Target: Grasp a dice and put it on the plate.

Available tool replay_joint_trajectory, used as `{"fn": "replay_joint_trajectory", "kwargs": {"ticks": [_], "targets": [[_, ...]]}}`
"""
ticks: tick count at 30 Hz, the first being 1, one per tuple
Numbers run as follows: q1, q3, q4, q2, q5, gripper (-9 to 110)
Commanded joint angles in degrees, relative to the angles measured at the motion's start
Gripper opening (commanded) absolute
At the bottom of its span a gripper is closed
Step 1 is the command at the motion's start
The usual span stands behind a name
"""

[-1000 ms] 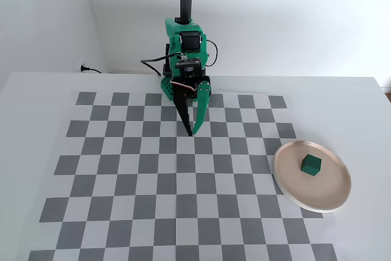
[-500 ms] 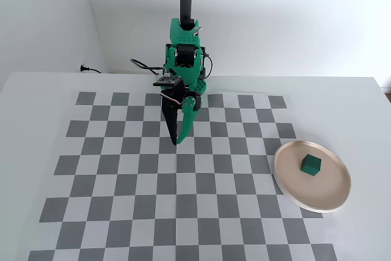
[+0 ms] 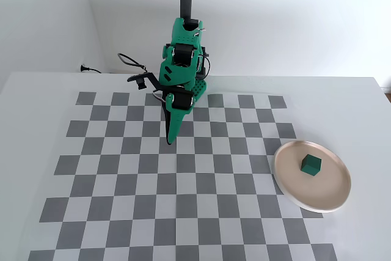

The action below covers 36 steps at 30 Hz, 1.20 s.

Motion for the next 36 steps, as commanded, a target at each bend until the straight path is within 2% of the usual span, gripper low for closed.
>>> {"fn": "replay_joint_trajectory", "kwargs": {"ticks": [1,4,12,15,36], "targets": [[1.05,-0.88,3.69,0.62,13.97,-4],[0.7,-0.88,7.21,0.62,17.05,-4],[0.97,-0.88,7.29,0.62,20.39,-4],[1.23,-0.88,7.38,0.62,19.78,-2],[1.23,-0.88,7.56,0.53,20.48,-4]]}}
